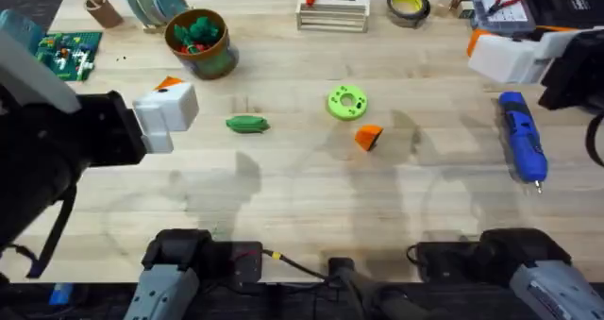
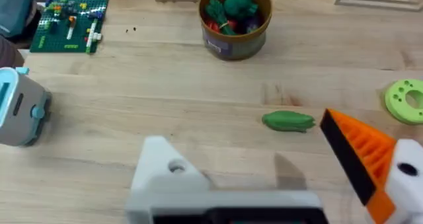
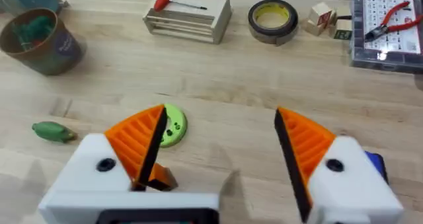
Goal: Pick up the gripper from the table and insert it into the empty holder that is missing its gripper. Then pick up a screw, insert it into the mounting hole, and use the screwdriver to tighten it. Finally, clean up the table by picking up the vegetable and placing it into the bucket.
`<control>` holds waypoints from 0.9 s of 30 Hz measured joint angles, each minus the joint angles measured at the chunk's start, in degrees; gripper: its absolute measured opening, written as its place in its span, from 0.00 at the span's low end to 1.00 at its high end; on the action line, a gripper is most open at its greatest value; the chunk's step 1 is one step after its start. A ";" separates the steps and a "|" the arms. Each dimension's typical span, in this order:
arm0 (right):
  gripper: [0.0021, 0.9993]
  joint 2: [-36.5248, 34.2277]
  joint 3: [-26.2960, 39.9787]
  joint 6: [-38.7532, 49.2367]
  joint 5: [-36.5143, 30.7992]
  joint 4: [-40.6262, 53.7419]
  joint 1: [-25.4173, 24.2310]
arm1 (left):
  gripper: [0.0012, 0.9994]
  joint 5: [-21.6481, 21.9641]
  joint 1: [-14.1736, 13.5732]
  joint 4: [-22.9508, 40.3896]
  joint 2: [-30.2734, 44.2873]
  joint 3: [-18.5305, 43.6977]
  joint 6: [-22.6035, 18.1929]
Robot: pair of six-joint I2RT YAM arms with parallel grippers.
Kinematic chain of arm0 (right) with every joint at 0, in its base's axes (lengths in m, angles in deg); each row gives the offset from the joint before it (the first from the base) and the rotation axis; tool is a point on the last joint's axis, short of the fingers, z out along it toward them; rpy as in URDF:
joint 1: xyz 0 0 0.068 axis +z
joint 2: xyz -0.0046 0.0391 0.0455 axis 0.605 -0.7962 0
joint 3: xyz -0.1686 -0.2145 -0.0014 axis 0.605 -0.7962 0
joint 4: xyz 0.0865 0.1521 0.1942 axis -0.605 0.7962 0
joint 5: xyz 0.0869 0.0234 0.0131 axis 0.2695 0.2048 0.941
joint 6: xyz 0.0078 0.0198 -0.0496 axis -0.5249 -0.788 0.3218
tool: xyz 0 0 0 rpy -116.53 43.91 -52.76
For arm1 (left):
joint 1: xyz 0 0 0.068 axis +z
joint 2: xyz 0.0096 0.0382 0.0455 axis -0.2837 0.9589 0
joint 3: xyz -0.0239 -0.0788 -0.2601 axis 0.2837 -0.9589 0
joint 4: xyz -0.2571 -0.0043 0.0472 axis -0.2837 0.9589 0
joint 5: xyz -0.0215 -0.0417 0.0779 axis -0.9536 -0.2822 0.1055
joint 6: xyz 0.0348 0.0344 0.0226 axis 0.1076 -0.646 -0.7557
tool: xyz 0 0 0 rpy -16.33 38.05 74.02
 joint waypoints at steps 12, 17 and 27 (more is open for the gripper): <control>0.99 0.00 0.00 0.02 0.47 0.09 0.00 | 0.99 -5.02 0.00 1.58 0.09 -0.10 -0.88; 0.99 0.00 0.00 0.07 0.46 0.09 0.00 | 0.99 -11.69 0.00 2.24 0.37 -4.33 -5.56; 0.99 0.00 0.00 0.07 0.46 0.07 0.00 | 0.99 -19.62 0.00 -8.12 1.46 -18.13 -16.69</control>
